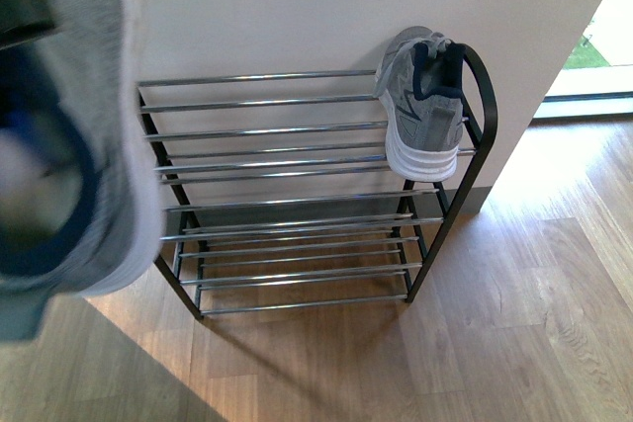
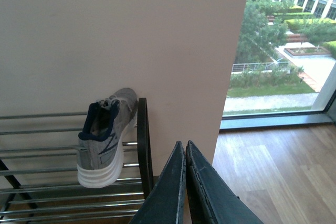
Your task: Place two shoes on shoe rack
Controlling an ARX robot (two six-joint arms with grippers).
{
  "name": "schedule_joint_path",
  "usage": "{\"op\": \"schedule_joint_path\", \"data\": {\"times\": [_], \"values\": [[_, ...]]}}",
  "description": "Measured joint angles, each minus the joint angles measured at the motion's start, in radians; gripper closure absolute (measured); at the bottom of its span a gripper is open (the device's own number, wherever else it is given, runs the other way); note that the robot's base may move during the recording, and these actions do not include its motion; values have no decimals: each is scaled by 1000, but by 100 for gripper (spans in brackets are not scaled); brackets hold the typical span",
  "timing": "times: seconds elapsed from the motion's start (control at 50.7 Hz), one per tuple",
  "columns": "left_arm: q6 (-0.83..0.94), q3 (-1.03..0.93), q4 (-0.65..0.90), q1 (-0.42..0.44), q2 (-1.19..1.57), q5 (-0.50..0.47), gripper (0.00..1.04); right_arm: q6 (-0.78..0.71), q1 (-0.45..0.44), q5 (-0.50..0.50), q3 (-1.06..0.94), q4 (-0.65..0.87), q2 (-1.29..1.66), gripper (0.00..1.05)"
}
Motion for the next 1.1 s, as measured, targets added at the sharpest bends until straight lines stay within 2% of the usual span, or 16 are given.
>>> {"op": "schedule_joint_path", "data": {"times": [0.217, 0.552, 0.847, 1.104], "values": [[-2, 256, 4, -37, 322, 117, 102, 0, -1, 0, -16, -114, -136, 103], [-39, 919, -241, -54, 935, 223, 102, 0, -2, 0, -17, -352, -400, 103], [-99, 1332, -414, -68, 1260, 293, 102, 0, -2, 0, -17, -489, -543, 103], [-92, 1573, -537, -71, 1410, 300, 102, 0, -2, 0, -17, -566, -621, 103]]}}
